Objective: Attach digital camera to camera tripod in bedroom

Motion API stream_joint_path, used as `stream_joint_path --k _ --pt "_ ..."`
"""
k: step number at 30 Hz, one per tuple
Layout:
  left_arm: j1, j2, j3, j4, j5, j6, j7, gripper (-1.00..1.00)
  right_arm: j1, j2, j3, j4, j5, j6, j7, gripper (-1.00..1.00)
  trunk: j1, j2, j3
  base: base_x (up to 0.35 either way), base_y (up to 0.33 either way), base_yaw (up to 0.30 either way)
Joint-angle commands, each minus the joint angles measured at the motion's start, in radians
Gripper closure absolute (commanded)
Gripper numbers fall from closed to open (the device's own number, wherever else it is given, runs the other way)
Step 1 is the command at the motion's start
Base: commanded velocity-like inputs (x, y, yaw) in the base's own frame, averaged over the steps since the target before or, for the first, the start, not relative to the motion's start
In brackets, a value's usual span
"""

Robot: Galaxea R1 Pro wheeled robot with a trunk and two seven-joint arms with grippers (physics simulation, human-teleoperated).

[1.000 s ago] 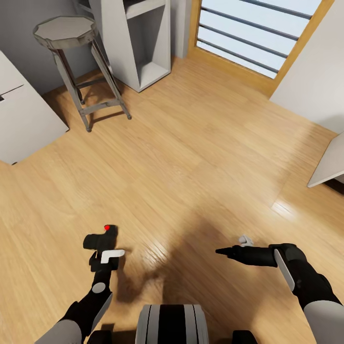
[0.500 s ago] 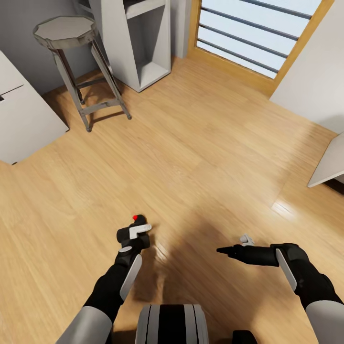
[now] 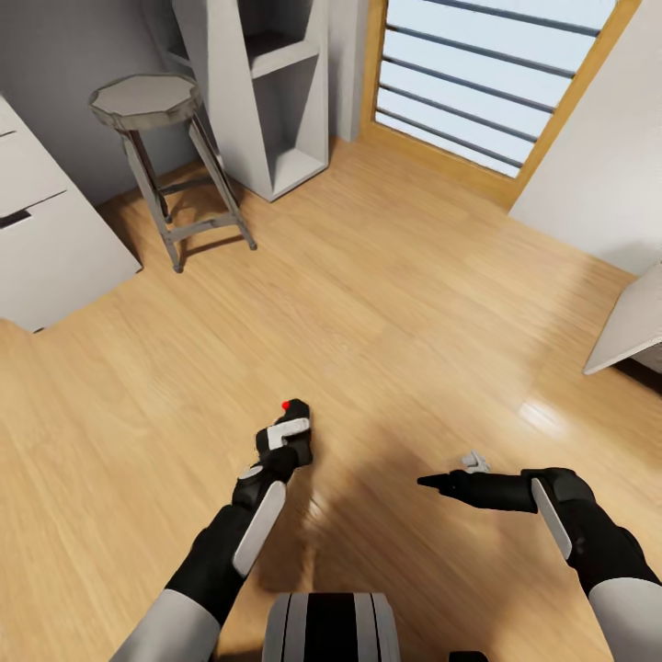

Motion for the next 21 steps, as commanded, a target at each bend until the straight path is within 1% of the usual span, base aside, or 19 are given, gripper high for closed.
stream_joint_path --k 1,2,3,4,5,6,7,10,11,12,13,14,15,19,20,21 --pt "-0.002 0.0 -0.004 -0.019 0.037 0.004 0.0 1.0 0.0 0.0 -0.001 0.0 -0.003 0.006 0.0 -1.0 -0.001 0.0 0.003 0.0 0.0 0.0" --pt "-0.002 0.006 -0.009 -0.057 0.097 0.002 -0.021 1.0 0.0 0.0 -0.001 0.0 -0.003 0.006 0.0 -1.0 -0.001 0.0 0.007 0.0 0.0 0.0" --pt "-0.002 0.011 -0.011 -0.076 0.124 0.002 -0.035 1.0 0.0 0.0 -0.001 0.0 -0.003 0.006 0.0 -1.0 -0.001 0.001 0.011 0.0 0.0 0.0" --pt "-0.002 0.026 -0.013 -0.114 0.173 0.001 -0.069 1.0 0.0 0.0 -0.001 0.0 -0.003 0.005 0.0 -1.0 -0.002 0.001 0.015 0.0 0.0 0.0" --pt "-0.003 0.035 -0.014 -0.132 0.194 0.0 -0.089 1.0 0.0 0.0 -0.001 0.0 -0.003 0.005 0.0 -1.0 -0.002 0.001 0.019 0.0 0.0 0.0" --pt "-0.003 0.058 -0.015 -0.163 0.228 0.001 -0.13 1.0 0.0 0.0 -0.001 0.0 -0.003 0.005 0.0 -1.0 -0.003 0.001 0.023 0.0 0.0 0.0" --pt "-0.002 0.084 -0.016 -0.19 0.254 0.002 -0.17 1.0 0.0 0.0 -0.001 0.0 -0.003 0.005 0.0 -1.0 -0.003 0.001 0.027 0.0 0.0 0.0" --pt "-0.001 0.123 -0.016 -0.22 0.289 0.006 -0.224 1.0 0.0 0.0 -0.001 -0.001 -0.003 0.005 0.0 -1.0 -0.005 0.002 0.038 0.0 0.0 0.0" --pt "-0.001 0.144 -0.017 -0.232 0.32 0.009 -0.252 1.0 0.0 0.0 -0.001 -0.002 -0.003 0.005 0.0 -1.0 -0.005 0.002 0.042 0.0 0.0 0.0" --pt "0.0 0.153 -0.017 -0.237 0.339 0.011 -0.264 1.0 0.0 0.0 -0.001 -0.002 -0.003 0.005 0.0 -1.0 -0.005 0.003 0.046 0.0 0.0 0.0" --pt "0.0 0.169 -0.017 -0.243 0.385 0.014 -0.281 1.0 -0.001 0.0 -0.001 -0.003 -0.003 0.005 0.001 -1.0 -0.006 0.003 0.05 0.0 0.0 0.0" --pt "0.0 0.176 -0.017 -0.246 0.409 0.015 -0.287 1.0 -0.001 -0.001 -0.001 -0.003 -0.003 0.005 0.001 -1.0 -0.006 0.003 0.054 0.0 0.0 0.0" --pt "0.0 0.189 -0.017 -0.249 0.456 0.017 -0.295 1.0 -0.001 -0.001 -0.002 -0.005 -0.003 0.006 0.001 -1.0 -0.007 0.003 0.057 0.0 0.0 0.0" --pt "0.0 0.219 -0.017 -0.253 0.529 0.02 -0.304 1.0 0.0 -0.001 -0.002 -0.007 -0.003 0.006 0.0 -1.0 -0.009 0.004 0.073 0.0 0.0 0.0" --pt "0.0 0.238 -0.017 -0.254 0.553 0.02 -0.307 1.0 0.0 -0.001 -0.003 -0.008 -0.003 0.006 0.0 -1.0 -0.009 0.004 0.077 0.0 0.0 0.0" --pt "0.0 0.247 -0.017 -0.255 0.562 0.019 -0.308 1.0 0.0 -0.001 -0.003 -0.008 -0.003 0.006 0.0 -1.0 -0.01 0.005 0.081 0.0 0.0 0.0"
